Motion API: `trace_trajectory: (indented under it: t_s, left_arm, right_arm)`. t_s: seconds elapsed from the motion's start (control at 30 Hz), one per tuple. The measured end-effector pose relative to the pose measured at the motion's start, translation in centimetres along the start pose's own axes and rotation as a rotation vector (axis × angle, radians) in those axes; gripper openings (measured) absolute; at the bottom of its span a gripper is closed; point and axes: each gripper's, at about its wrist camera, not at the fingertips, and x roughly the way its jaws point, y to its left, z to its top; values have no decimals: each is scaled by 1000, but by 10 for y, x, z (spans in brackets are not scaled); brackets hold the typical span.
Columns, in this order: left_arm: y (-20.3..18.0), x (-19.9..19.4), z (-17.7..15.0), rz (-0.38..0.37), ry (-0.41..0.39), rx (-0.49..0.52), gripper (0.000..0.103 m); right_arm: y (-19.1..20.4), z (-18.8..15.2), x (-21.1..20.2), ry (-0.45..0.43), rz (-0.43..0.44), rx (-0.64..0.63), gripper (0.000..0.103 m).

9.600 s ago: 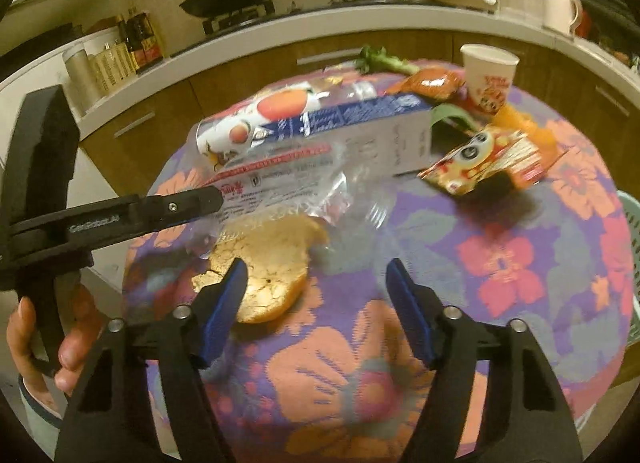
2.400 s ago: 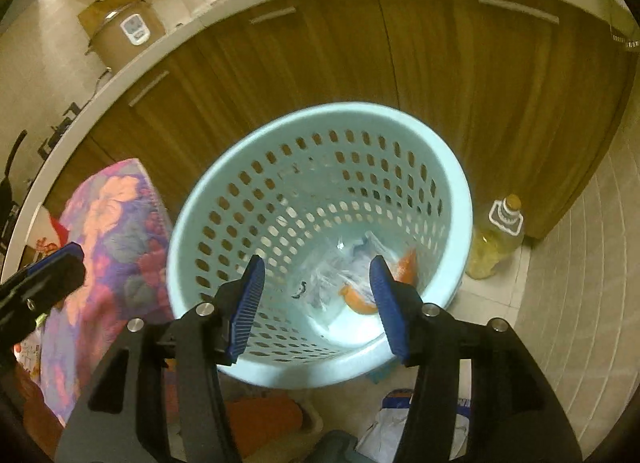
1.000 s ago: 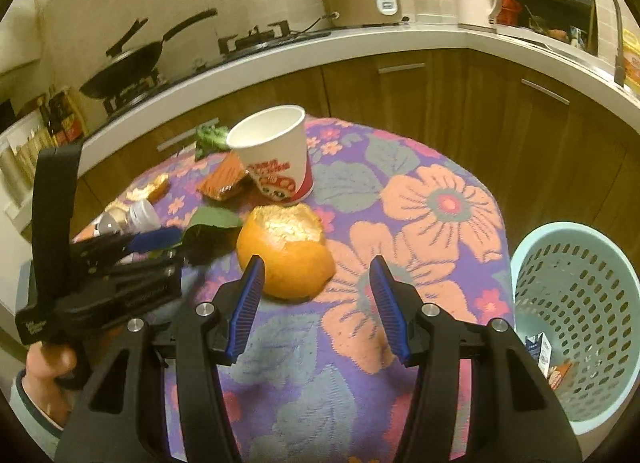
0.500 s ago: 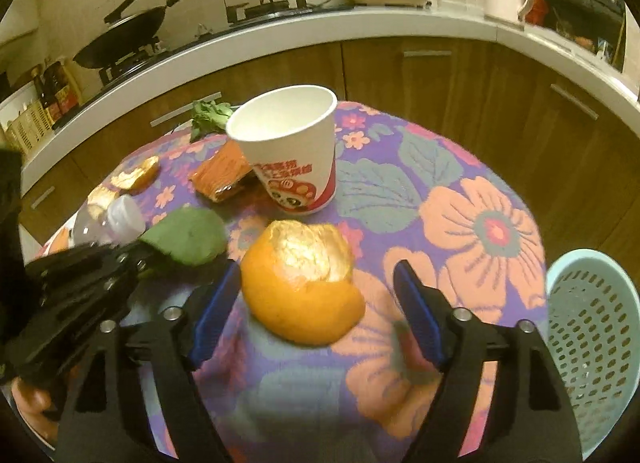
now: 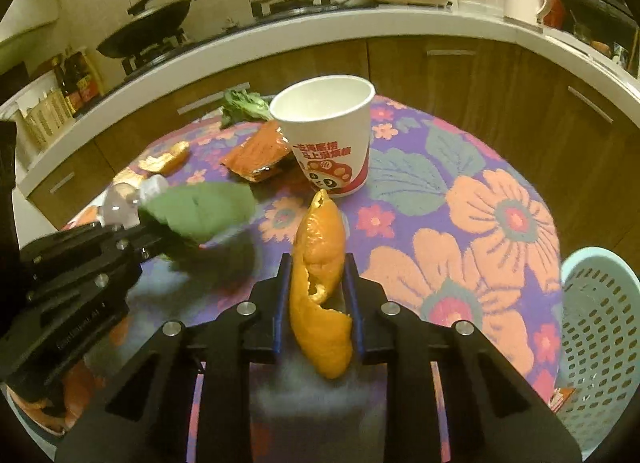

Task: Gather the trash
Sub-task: 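Grasp the green leaf with the left gripper while the right grasps the orange peel, then carry the leaf and orange peel to the basket and release both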

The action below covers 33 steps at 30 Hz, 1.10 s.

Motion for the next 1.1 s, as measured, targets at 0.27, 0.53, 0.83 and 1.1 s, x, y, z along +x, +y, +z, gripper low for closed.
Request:
trace_trajectory:
  t_s: [0.27, 0.53, 0.83, 1.1]
  left_arm:
    - [-34, -38, 20, -208, -57, 6, 0]
    - [-94, -33, 38, -401, -38, 33, 0]
    - [-197, 18, 41, -480, 55, 178, 0]
    - [-257, 69, 33, -506, 160, 255, 0]
  right_arm:
    - [-35, -13, -65, -96, -70, 49, 21]
    - [-115, -51, -135, -206, -234, 181, 21]
    - [-213, -97, -156, -207, -330, 402, 21]
    - [-252, -113, -133, -131, -338, 520, 22]
